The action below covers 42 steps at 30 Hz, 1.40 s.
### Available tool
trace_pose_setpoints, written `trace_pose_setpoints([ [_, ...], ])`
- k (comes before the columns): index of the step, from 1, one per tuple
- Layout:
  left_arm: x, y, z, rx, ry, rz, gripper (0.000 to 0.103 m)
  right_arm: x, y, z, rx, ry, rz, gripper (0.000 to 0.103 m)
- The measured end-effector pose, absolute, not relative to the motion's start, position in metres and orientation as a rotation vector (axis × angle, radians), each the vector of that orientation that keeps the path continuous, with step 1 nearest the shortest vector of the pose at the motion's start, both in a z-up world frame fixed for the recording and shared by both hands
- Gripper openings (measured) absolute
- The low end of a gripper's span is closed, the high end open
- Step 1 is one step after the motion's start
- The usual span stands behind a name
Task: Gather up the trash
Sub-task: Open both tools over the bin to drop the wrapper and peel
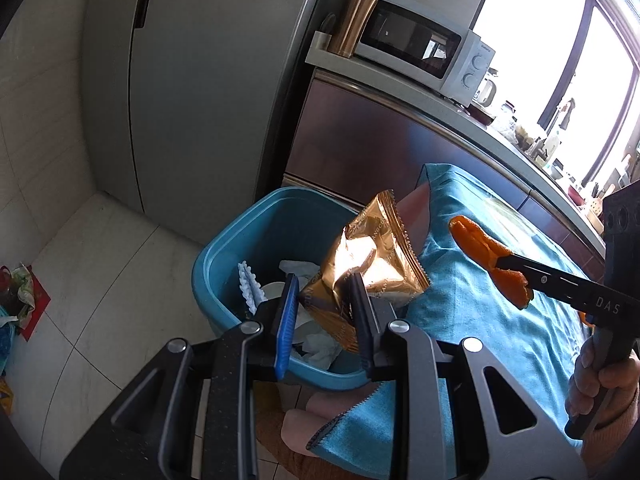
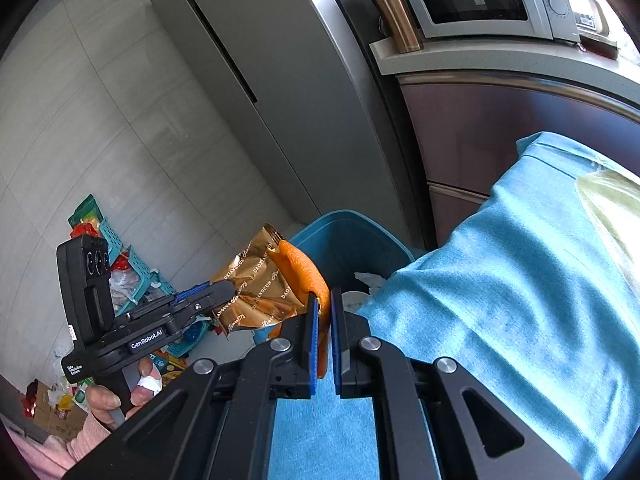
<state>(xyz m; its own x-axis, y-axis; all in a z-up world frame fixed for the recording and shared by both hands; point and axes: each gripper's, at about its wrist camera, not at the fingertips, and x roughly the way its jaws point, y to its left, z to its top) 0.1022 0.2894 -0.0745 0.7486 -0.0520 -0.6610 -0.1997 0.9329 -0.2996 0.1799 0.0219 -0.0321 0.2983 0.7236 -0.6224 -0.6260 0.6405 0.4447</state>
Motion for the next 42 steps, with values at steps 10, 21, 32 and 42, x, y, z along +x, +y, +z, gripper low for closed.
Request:
trace_pose_setpoints([
  [10, 0.117, 0.295, -0.094, -0.384, 0.771, 0.102, 0.027, 0.197, 0.051, -0.049, 0.099, 0.942, 0.885, 0.005],
  [21, 0.132, 0.299, -0.116, -0.386, 0.818, 0.123, 0.027, 0.210, 0.074, -0.068, 0.091, 0.994, 0.841, 0.006],
  [32, 0.151, 0.296, -0.143, -0.426, 0.884, 0.103, 0.039, 0.223, 0.084, -0.083, 0.123, 1.048, 0.787, 0.012],
  [42, 0.148, 0.290, -0.149, -0.416, 0.880, 0.103, 0.039, 0.222, 0.076, -0.084, 0.140, 1.039, 0.803, 0.016],
])
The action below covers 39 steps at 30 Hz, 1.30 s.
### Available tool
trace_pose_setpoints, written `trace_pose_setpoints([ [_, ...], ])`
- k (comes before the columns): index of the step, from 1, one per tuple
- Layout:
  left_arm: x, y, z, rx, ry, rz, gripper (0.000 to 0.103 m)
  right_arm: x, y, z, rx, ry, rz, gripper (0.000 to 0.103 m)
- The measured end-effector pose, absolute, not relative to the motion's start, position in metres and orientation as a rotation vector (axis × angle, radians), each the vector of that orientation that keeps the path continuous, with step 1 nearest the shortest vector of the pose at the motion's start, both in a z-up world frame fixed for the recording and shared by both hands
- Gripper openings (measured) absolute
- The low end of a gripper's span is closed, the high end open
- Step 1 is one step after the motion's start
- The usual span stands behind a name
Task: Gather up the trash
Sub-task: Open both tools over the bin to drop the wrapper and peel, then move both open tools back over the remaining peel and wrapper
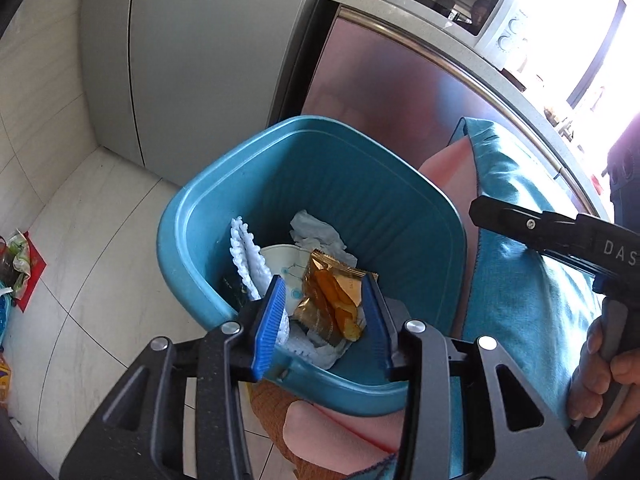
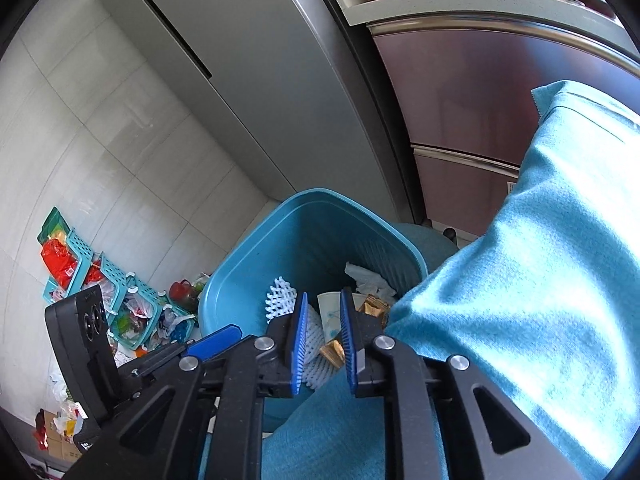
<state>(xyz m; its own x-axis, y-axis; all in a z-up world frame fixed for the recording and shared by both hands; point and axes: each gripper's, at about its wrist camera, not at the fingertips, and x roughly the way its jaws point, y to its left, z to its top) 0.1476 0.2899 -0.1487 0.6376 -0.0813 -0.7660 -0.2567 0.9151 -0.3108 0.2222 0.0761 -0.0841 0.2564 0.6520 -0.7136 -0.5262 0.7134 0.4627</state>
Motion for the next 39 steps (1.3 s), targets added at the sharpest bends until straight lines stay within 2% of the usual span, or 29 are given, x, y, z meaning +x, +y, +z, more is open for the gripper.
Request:
trace_pose_setpoints([
  [7, 0.134, 0.282, -0.134, -0.397, 0.830, 0.067, 0.039, 0.214, 0.061, -0.078, 0.136, 1.014, 0.811, 0.019],
  [18, 0.113, 0.226, -0.082, -0.285, 0.708, -0.112, 0.045, 0.173, -0.012, -0.047, 0.109, 0.889, 0.812, 0.026],
  [26, 0.117, 0.151, -0.065, -0.223, 0.705, -0.298, 0.045, 0.145, -0.118, -0.036, 0.158, 0.823, 0.635, 0.027],
  [39, 0.142, 0.001, -0.059, -0.091, 0.763, -0.561, 0.045, 0.123, -0.291, -0.048, 0.268, 0.777, 0.268, 0.028],
])
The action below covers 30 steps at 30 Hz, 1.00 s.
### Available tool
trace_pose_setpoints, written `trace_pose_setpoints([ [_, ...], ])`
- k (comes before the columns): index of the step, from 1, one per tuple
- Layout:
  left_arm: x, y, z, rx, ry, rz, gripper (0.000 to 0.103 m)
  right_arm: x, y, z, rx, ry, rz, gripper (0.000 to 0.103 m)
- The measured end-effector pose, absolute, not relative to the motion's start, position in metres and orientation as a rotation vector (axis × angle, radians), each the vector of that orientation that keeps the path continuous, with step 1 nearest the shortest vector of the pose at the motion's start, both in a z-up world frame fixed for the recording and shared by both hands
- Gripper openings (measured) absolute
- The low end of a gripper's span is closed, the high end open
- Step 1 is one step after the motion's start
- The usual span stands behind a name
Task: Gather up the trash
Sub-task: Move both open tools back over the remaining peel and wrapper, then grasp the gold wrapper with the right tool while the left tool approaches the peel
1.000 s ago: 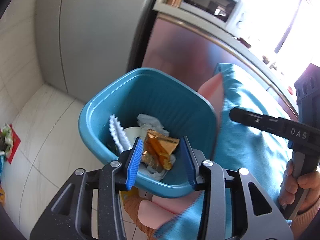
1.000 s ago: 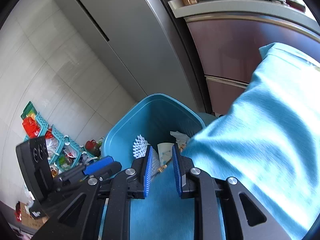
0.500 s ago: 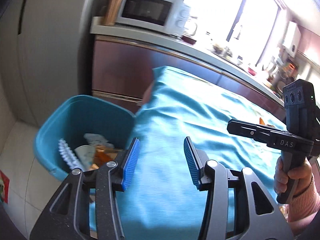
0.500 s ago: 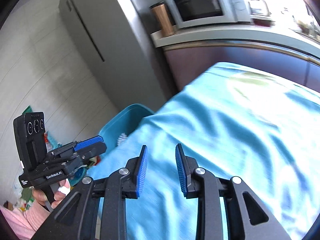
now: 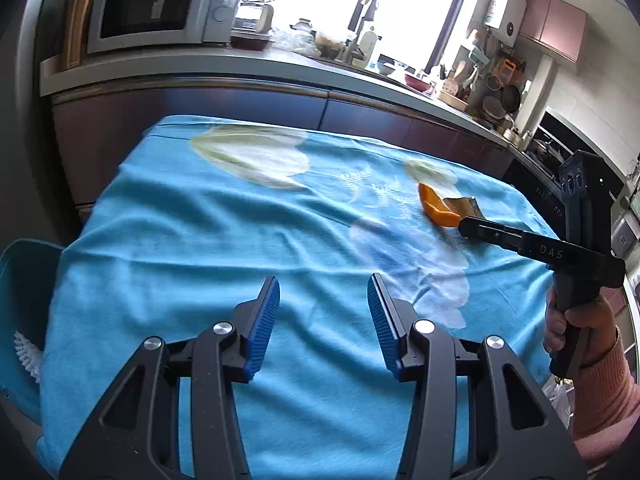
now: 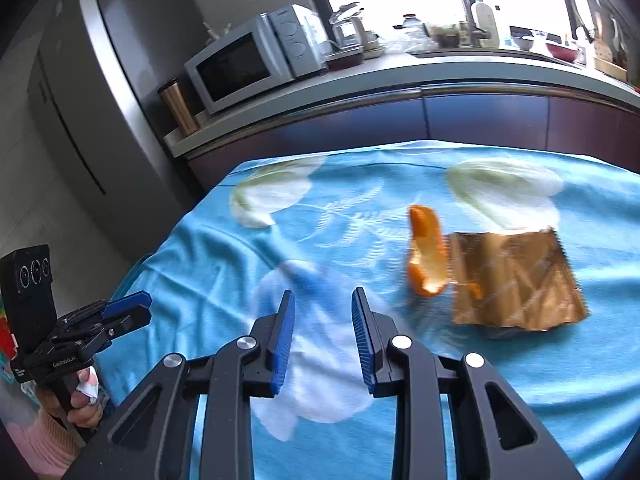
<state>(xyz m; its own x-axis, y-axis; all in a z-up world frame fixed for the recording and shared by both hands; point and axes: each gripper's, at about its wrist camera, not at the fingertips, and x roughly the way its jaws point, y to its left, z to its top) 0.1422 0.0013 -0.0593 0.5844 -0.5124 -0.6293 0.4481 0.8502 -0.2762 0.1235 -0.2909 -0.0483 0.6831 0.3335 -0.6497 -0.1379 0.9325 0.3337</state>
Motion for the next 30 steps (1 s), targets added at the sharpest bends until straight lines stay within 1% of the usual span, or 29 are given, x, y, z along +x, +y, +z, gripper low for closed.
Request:
trace_pose_setpoints([
  [1, 0.143, -0.010, -0.060, -0.084, 0.768, -0.578, 0.045, 0.122, -0.302, -0.049, 0.272, 0.772, 0.244, 0.029],
  [3, 0.148, -0.034, -0.060, -0.065, 0.777, -0.610, 0.045, 0.122, -0.322, -0.050, 0.272, 0.764, 0.186, 0.035],
  [7, 0.160, -0.080, -0.060, -0.030, 0.794, -0.675, 0.048, 0.119, -0.358, -0.050, 0.285, 0.748, 0.100, 0.037],
  [9, 0.163, -0.101, -0.059, -0.017, 0.797, -0.709, 0.050, 0.123, -0.374, -0.052, 0.296, 0.745, 0.063, 0.042],
  [11, 0.168, -0.122, -0.056, 0.001, 0.798, -0.732, 0.051, 0.127, -0.388, -0.055, 0.303, 0.749, 0.034, 0.044],
  [12, 0.170, -0.130, -0.056, 0.005, 0.801, -0.745, 0.053, 0.130, -0.394, -0.057, 0.309, 0.754, 0.026, 0.050],
  [14, 0.177, -0.149, -0.057, 0.010, 0.812, -0.755, 0.054, 0.137, -0.404, -0.062, 0.327, 0.770, 0.020, 0.054],
  [19, 0.194, -0.187, -0.065, 0.036, 0.849, -0.764, 0.054, 0.150, -0.418, -0.074, 0.368, 0.805, 0.032, 0.054],
  [23, 0.207, -0.204, -0.074, 0.020, 0.890, -0.760, 0.054, 0.154, -0.422, -0.079, 0.392, 0.815, 0.054, 0.054],
  [30, 0.227, -0.212, -0.090, -0.036, 0.962, -0.751, 0.043, 0.157, -0.424, -0.083, 0.398, 0.824, 0.092, 0.054],
])
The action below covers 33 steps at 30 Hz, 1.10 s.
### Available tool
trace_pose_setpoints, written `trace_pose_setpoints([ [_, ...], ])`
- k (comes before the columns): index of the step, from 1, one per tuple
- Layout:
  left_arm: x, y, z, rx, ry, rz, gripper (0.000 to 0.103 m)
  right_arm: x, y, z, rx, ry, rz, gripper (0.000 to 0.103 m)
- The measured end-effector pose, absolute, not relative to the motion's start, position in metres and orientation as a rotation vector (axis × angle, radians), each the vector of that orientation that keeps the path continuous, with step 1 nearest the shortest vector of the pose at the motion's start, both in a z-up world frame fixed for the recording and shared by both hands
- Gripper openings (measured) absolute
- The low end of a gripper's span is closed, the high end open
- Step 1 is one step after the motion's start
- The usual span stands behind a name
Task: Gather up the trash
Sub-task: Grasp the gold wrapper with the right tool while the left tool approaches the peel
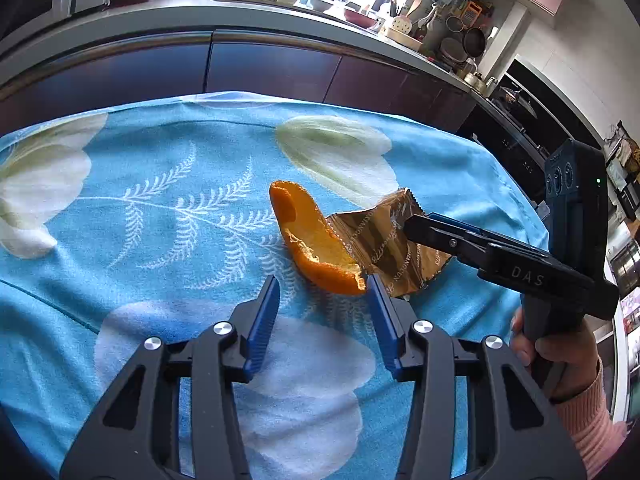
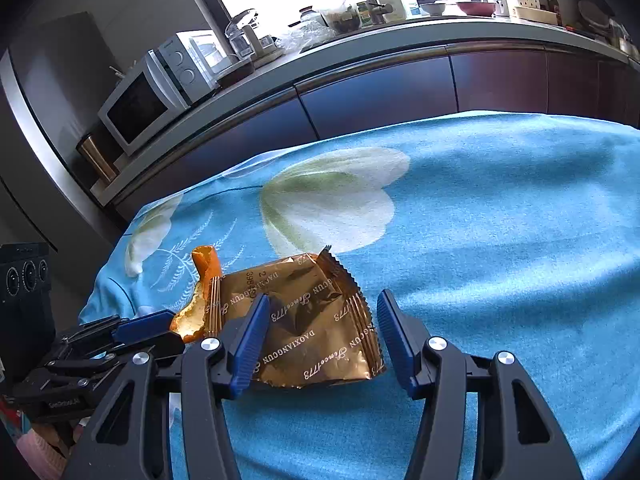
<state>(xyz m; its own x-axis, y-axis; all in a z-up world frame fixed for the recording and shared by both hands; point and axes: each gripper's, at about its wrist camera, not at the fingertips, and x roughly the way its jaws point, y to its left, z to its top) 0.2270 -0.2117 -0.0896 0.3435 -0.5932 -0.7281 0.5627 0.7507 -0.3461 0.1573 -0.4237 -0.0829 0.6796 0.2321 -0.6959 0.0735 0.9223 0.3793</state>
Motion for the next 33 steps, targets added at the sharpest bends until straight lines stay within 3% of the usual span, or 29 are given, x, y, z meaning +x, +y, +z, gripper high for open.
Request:
trace_pose_setpoints([
  [4, 0.232, -0.213, -0.096, -0.056, 0.993, -0.755, 0.029, 0.157, -0.424, -0.083, 0.402, 0.824, 0.111, 0.053],
  [8, 0.235, -0.212, -0.099, -0.074, 1.001, -0.763, 0.018, 0.155, -0.426, -0.084, 0.421, 0.824, 0.127, 0.044],
  [12, 0.235, -0.211, -0.099, -0.075, 1.002, -0.750, 0.011, 0.153, -0.429, -0.087, 0.453, 0.832, 0.157, 0.015],
  [15, 0.233, -0.205, -0.096, -0.081, 0.992, -0.739, 0.008, 0.150, -0.428, -0.085, 0.453, 0.821, 0.161, 0.005],
  [33, 0.186, -0.113, -0.078, -0.036, 0.936, -0.692, 0.005, 0.119, -0.420, -0.068, 0.524, 0.749, 0.267, 0.001],
])
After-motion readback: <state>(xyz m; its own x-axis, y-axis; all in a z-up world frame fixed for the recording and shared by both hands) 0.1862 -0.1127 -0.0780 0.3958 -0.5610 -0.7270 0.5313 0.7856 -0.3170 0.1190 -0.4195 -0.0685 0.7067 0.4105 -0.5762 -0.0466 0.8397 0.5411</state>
